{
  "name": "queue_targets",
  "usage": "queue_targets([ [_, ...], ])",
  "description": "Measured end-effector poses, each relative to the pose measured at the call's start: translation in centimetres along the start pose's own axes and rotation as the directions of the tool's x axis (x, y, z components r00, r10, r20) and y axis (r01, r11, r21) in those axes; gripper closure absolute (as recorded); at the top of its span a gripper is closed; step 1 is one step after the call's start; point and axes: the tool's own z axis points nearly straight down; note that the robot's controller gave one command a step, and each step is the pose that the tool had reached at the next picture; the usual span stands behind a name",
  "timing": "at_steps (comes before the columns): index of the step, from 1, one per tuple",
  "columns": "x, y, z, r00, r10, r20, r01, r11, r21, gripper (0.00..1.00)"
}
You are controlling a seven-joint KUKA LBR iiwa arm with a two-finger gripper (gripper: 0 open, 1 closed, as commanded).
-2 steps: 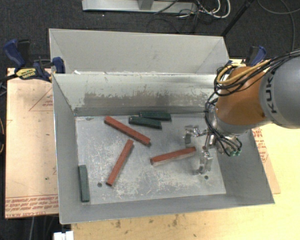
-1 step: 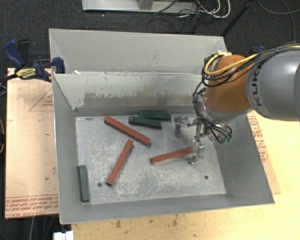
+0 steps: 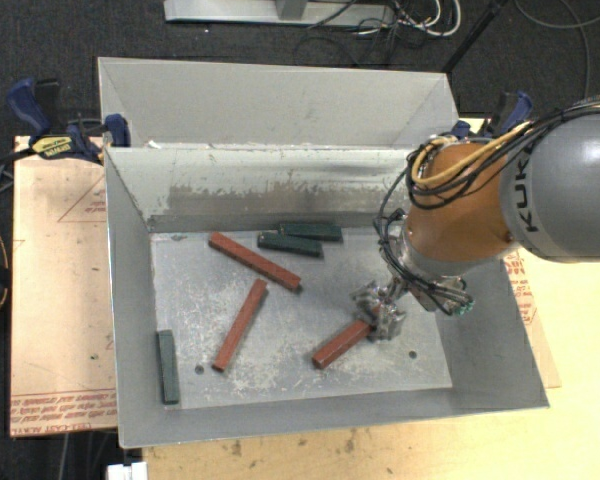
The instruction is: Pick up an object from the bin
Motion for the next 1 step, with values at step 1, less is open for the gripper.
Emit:
queue_targets([
  [1,-0.01,0.01,0.0,1.0,-0.001,0.0,0.001,1.0,0.0,1.0],
])
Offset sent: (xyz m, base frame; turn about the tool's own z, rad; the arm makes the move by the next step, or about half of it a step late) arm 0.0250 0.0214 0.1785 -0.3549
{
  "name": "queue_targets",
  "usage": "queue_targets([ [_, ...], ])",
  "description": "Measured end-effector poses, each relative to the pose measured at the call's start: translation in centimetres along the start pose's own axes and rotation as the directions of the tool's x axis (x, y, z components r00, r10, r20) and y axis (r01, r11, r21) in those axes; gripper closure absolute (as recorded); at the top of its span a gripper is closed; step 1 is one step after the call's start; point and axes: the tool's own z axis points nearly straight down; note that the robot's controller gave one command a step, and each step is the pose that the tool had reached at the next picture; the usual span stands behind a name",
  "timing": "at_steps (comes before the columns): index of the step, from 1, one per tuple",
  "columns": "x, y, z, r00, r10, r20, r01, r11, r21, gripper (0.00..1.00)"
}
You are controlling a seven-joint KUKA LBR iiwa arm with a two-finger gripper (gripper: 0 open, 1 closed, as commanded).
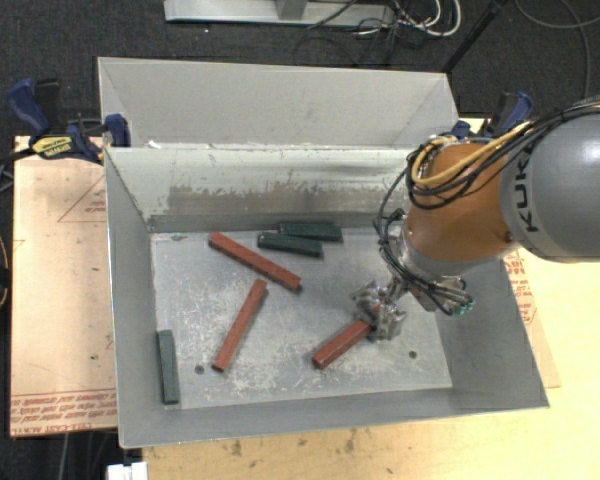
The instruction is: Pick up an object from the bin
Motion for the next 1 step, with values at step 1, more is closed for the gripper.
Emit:
queue_targets([
  [1,-0.01,0.04,-0.16,1.0,-0.004,-0.002,0.004,1.0,-0.001,1.0],
])
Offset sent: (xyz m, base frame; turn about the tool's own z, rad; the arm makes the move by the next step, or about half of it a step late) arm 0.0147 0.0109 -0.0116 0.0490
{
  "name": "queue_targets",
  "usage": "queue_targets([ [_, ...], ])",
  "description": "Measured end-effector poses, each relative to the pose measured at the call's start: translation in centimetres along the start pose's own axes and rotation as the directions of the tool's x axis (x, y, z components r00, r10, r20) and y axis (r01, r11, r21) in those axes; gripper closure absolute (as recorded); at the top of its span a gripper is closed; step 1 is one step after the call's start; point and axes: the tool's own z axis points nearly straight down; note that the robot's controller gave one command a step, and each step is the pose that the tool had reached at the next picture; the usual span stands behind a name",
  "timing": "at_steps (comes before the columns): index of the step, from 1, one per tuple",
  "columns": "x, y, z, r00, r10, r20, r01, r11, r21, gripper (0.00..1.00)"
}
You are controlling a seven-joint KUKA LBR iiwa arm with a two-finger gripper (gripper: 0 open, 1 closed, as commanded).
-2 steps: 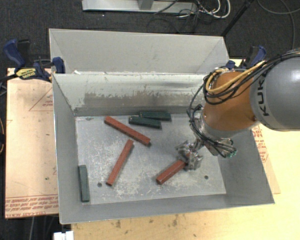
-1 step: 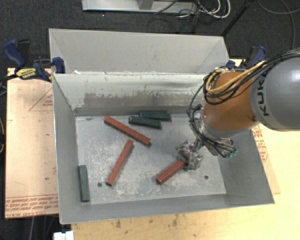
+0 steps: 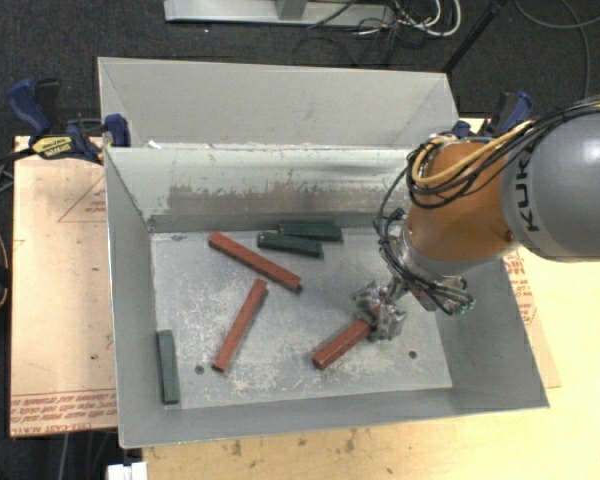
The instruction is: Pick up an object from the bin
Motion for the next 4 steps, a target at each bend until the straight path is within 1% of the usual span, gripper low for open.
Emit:
queue_targets([
  [1,-0.2,0.1,-1.0,1.0,-0.028,-0.001,0.028,1.0,-0.001,1.0],
  [2,-1.4,0.0,-1.1,0.999,-0.042,0.002,0.042,0.999,0.003,1.0],
  [3,-3.4,1.8,0.3,0.998,-0.065,0.002,0.065,0.998,0.001,1.0],
  [4,-3.9,0.0,-4.3,0.976,-0.218,-0.001,0.218,0.976,-0.003,1.0],
])
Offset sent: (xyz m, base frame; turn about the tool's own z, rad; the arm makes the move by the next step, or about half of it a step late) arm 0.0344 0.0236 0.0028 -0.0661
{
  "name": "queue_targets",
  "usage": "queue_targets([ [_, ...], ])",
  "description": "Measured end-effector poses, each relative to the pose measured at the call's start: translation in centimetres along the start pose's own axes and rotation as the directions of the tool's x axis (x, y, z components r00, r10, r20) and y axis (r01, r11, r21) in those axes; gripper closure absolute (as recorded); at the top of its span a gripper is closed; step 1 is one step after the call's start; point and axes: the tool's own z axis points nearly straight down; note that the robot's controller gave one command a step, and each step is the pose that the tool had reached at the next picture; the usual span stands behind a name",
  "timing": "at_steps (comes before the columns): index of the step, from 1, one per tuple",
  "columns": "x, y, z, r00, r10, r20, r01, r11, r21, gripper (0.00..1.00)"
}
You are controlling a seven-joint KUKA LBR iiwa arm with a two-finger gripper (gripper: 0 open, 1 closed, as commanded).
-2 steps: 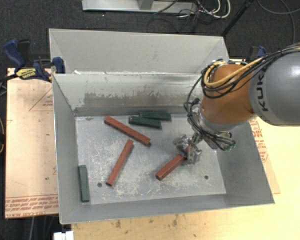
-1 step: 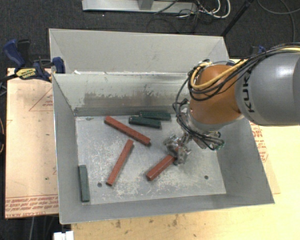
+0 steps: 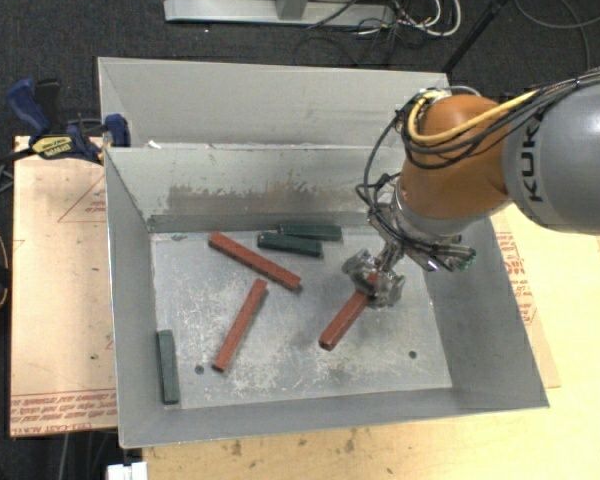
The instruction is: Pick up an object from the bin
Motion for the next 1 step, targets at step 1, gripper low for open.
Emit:
queue_targets([
  [1,1.25,-2.35,-14.35,0.984,-0.179,0.004,0.179,0.984,0.007,1.0],
])
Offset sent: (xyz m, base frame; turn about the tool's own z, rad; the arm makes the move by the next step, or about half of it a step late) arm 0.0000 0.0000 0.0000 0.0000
